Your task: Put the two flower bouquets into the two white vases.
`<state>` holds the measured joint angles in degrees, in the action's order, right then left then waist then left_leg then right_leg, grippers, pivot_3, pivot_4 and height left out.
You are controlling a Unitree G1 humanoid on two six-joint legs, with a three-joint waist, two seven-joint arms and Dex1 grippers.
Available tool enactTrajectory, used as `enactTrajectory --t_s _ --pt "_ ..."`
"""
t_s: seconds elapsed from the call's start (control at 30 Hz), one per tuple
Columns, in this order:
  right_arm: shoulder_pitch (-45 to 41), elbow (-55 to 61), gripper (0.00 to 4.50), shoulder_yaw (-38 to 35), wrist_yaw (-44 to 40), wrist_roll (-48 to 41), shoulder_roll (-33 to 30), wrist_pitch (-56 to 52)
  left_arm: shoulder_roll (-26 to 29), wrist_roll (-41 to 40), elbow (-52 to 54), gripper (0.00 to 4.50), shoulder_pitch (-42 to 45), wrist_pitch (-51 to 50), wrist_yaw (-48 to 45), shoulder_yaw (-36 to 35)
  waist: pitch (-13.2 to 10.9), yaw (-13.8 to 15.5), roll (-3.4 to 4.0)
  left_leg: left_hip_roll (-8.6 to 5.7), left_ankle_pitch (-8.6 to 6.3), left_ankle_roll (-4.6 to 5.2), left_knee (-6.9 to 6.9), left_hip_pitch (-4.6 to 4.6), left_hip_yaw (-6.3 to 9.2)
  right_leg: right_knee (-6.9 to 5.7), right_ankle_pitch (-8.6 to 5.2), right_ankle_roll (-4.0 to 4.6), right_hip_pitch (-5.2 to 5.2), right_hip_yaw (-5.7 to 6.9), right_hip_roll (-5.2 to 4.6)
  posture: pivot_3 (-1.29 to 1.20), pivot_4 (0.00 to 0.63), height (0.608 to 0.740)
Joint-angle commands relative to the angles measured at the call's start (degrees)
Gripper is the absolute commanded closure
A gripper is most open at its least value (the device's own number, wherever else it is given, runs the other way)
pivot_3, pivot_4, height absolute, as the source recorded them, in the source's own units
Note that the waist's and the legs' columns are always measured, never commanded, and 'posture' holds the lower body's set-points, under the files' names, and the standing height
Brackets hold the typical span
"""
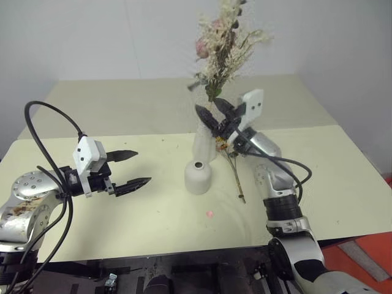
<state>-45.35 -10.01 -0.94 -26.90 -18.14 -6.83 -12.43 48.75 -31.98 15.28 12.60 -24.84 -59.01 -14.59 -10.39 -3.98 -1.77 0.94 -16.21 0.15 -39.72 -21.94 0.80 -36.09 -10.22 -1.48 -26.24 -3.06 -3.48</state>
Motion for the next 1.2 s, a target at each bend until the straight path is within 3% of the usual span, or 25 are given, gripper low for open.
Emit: enactTrajectory --t_s 0.03,0.2,0.37,0.47,0.6,0.7,0.8,1.2 --pt "0.0 3.91 0.06 -0.42 0.71 0.13 -0.23 0.81 -0.09 -0.64 0.99 0.0 1.24 1.08 -0.16 -0.41 0.0 0.01 0.0 0.0 0.0 0.0 0.0 0.0 0.0 0.0 0.0 0.0 0.0 0.0 0.0 0.0 0.15 0.74" --pt "1.04 5.8 0.06 -0.02 0.69 1.16 -1.6 0.42 -0.29 -0.5 0.53 0.0 2.19 1.05 -0.58 0.24 0.0 0.03 0.0 0.0 0.0 0.0 0.0 0.0 0.0 0.0 0.0 0.0 0.0 0.0 0.0 0.0 0.15 0.74" --pt "6.26 15.16 0.06 -0.07 -2.05 0.13 -8.09 -6.0 -0.34 -0.29 0.3 0.0 2.53 1.09 -0.68 0.21 0.0 0.51 0.0 -0.01 0.0 0.0 0.0 -0.06 0.02 0.04 0.0 0.0 0.0 0.04 -0.02 0.0 0.15 0.74" --pt "6.56 23.05 0.06 -0.35 3.14 1.33 -13.24 -22.39 -0.28 -0.53 0.65 0.0 1.95 1.05 -0.63 -0.47 0.0 0.76 -0.01 -0.03 0.0 0.0 -0.04 -0.06 0.01 0.02 0.0 0.0 0.0 0.04 -0.04 0.0 0.15 0.74" --pt "1.4 29.71 0.06 1.42 3.66 -0.75 -22.1 -47.87 0.06 -0.52 0.36 0.0 1.82 0.96 -1.19 -0.42 0.0 0.68 -0.01 -0.01 0.0 0.01 -0.04 0.0 0.0 0.11 -0.01 0.01 -0.01 0.01 0.01 0.0 0.15 0.74" --pt "-4.04 28.13 0.06 6.35 1.39 -1.25 -27.67 -60.84 -0.04 -0.31 -0.53 0.0 3.02 1.16 -1.75 0.36 0.0 0.66 -0.01 -0.02 0.0 0.01 -0.04 0.03 -0.03 0.21 -0.02 0.01 0.0 -0.02 0.01 0.0 0.15 0.74" --pt "-7.66 22.77 0.06 9.62 -0.4 -2.34 -29.26 -68.2 -0.34 0.14 -1.33 0.0 4.06 1.29 -2.02 1.2 0.04 0.68 -0.07 -0.01 -0.01 0.02 -0.04 0.1 -0.01 0.26 -0.03 0.02 0.08 0.01 0.05 0.0 0.15 0.74" --pt "-10.31 5.28 0.06 22.1 -6.83 1.03 -30.99 -65.31 -1.51 -0.04 1.23 0.0 1.53 1.63 -0.09 0.92 0.04 1.13 -0.08 -0.02 -0.01 0.03 -0.05 -0.09 -0.02 0.27 -0.02 0.02 0.03 0.02 0.0 0.0 0.15 0.74"
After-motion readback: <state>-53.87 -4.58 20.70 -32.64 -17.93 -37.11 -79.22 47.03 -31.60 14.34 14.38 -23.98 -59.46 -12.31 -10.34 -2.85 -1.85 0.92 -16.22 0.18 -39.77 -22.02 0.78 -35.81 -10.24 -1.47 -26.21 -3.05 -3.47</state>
